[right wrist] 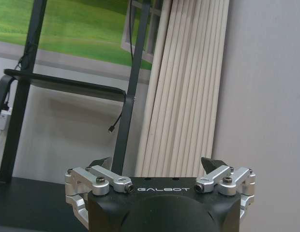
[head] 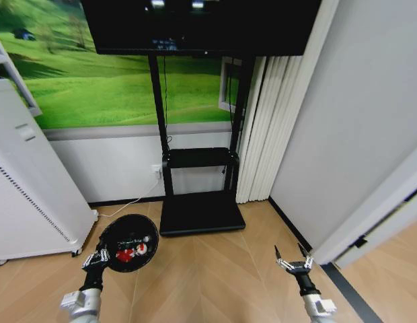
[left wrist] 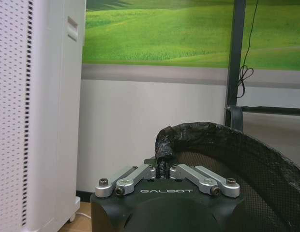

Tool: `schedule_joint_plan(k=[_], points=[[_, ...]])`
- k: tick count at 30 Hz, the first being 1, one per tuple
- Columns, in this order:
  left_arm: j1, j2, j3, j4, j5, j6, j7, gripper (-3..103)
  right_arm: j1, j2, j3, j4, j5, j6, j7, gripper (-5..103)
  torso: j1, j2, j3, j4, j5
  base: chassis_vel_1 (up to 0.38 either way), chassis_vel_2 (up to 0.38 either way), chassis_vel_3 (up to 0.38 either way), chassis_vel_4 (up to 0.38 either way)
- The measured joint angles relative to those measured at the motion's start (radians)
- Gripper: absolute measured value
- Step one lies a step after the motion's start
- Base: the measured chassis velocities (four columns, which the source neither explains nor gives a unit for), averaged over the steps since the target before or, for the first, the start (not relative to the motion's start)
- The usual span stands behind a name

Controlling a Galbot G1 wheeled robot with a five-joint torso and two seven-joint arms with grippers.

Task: Pick up the trash bin and place the garbage on the floor into it.

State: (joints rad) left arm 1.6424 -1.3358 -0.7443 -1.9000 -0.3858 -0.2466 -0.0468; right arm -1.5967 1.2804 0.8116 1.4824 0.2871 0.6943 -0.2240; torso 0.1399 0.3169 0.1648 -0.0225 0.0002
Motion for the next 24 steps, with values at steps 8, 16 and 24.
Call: schedule_joint_plan(k=[8, 16, 24], points=[[0.007, -0.012, 0.013, -0.007, -0.004, 0.001, -0.013, 7, 0.019, -0.006, -0.008, -0.034, 0.004, 0.039, -0.019, 100, 0.0, 0.0, 0.0, 0.0, -0.0001, 0.292, -0.279, -0.295, 0.292], [0.032, -0.032, 0.025, -0.005, 0.012, -0.002, -0.013, 7, 0.028, -0.011, -0.001, -0.042, 0.031, 0.032, -0.047, 100, 0.0, 0.0, 0.0, 0.0002, 0.0001, 0.074, -0.054, -0.073, 0.088], [0.046, -0.047, 0.033, -0.002, 0.027, -0.016, -0.009, 7, 0.023, -0.011, 0.003, -0.045, 0.029, 0.029, -0.052, 100, 0.001, 0.0, 0.0, 0.0, -0.0002, -0.054, 0.034, 0.051, -0.033]])
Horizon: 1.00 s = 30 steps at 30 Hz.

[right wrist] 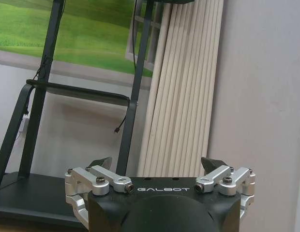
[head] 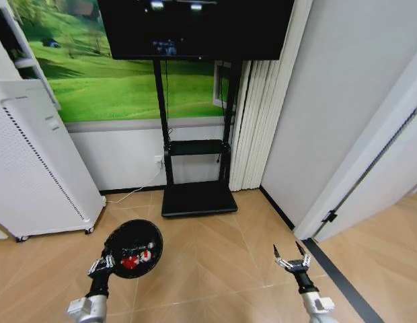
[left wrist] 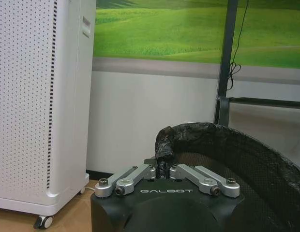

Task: Pick up the trash bin and place the garbage on the floor into it.

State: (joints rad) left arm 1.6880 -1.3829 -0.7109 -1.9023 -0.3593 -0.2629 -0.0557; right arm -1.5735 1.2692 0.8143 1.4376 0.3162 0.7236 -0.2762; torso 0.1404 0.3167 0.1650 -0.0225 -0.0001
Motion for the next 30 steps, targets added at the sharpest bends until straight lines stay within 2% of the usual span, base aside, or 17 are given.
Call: schedule_joint_plan(k=[11, 22, 27, 30], points=[[-0.004, 0.0, 0.0, 0.014, -0.002, -0.009, 0.005, 7, 0.005, -0.004, 0.002, -0.01, 0.001, 0.007, -0.001, 100, -0.001, 0.0, 0.0, 0.0, 0.0, 0.094, 0.015, -0.09, -0.017], [-0.01, -0.006, 0.003, 0.028, -0.002, -0.01, 0.005, 7, 0.02, -0.009, -0.001, -0.036, 0.009, 0.04, -0.029, 100, -0.001, 0.0, 0.0, 0.0, -0.0002, 0.161, 0.154, -0.15, -0.157], [-0.009, -0.024, 0.015, 0.047, -0.005, -0.032, 0.005, 7, 0.025, -0.017, -0.002, -0.039, 0.021, 0.045, -0.029, 100, -0.001, 0.0, 0.0, 0.0001, 0.0003, 0.018, 0.022, -0.011, -0.017], [-0.004, -0.047, 0.019, 0.075, -0.034, -0.04, -0.012, 7, 0.029, -0.024, -0.001, -0.041, 0.027, 0.044, -0.028, 100, -0.001, 0.0, 0.0, -0.0001, 0.0002, -0.047, -0.061, 0.027, 0.03]])
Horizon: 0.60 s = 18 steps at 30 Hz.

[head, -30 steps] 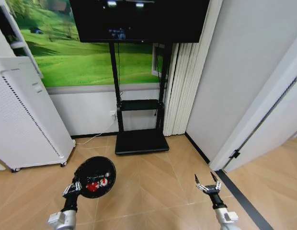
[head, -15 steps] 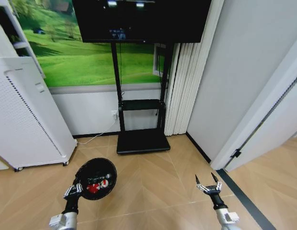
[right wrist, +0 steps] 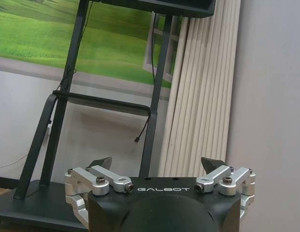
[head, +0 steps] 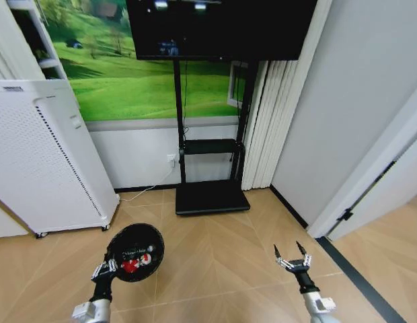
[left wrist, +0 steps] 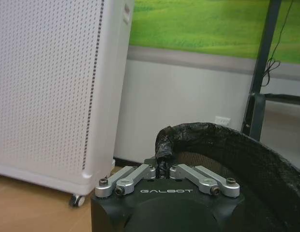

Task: Pick up the trash bin and place the garbage on the floor into it.

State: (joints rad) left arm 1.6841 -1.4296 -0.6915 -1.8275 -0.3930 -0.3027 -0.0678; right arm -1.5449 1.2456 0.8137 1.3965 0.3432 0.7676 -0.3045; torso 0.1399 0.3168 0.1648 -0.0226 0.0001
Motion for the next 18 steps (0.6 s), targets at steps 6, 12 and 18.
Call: schedule_joint_plan(k=[6, 12, 18], points=[[0.028, -0.008, 0.004, 0.028, -0.042, 0.039, -0.052, 7, 0.006, -0.005, -0.001, -0.011, 0.0, -0.003, 0.001, 100, 0.0, 0.0, 0.0, 0.0, 0.0, -0.013, -0.028, 0.011, 0.016], [0.052, 0.003, -0.002, 0.053, -0.166, 0.102, -0.1, 7, 0.011, -0.002, -0.008, -0.024, -0.005, -0.003, 0.001, 100, 0.0, 0.0, 0.0, 0.0002, 0.0, 0.0, 0.0, 0.0, 0.0], [0.072, 0.007, -0.022, 0.055, -0.21, 0.116, -0.118, 7, 0.012, -0.003, -0.009, -0.032, -0.005, -0.002, -0.001, 100, 0.0, 0.0, 0.0, 0.0, 0.0001, 0.0, 0.0, 0.0, 0.0]])
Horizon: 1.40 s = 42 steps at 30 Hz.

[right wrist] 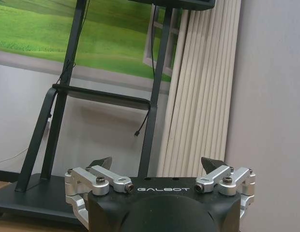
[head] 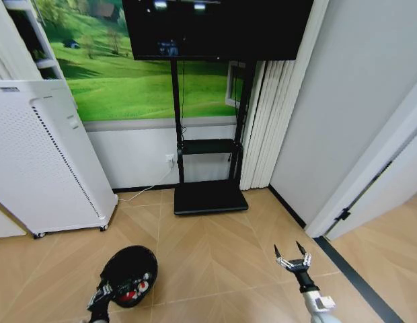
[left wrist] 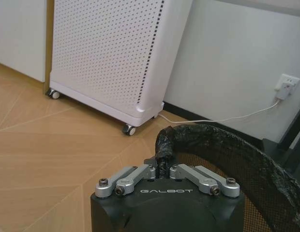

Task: Pick up the trash bin and place the garbage on the floor into it.

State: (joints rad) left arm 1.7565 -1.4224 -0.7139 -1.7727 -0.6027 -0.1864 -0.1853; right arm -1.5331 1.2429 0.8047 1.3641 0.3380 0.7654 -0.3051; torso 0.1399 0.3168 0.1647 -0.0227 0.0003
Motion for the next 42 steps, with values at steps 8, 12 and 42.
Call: schedule_joint_plan(k=[8, 12, 42], points=[[0.049, -0.014, -0.013, 0.001, -0.022, 0.003, -0.014, 7, 0.008, -0.001, -0.004, -0.006, -0.003, 0.0, -0.003, 100, 0.0, 0.0, 0.0, 0.0002, -0.0002, 0.0, 0.0, 0.0, 0.0], [0.096, -0.022, -0.032, 0.007, -0.04, -0.01, -0.01, 7, 0.019, 0.004, -0.013, -0.016, -0.012, 0.0, -0.005, 100, 0.0, 0.0, 0.0, 0.0002, -0.0003, 0.0, 0.0, 0.0, 0.0], [-0.085, 0.136, -0.197, 0.234, -0.234, 0.068, -0.071, 7, 0.056, -0.013, -0.035, -0.097, 0.008, 0.018, -0.044, 100, 0.0, 0.0, 0.0, 0.0002, -0.0005, 0.0, 0.0, 0.0, 0.0]])
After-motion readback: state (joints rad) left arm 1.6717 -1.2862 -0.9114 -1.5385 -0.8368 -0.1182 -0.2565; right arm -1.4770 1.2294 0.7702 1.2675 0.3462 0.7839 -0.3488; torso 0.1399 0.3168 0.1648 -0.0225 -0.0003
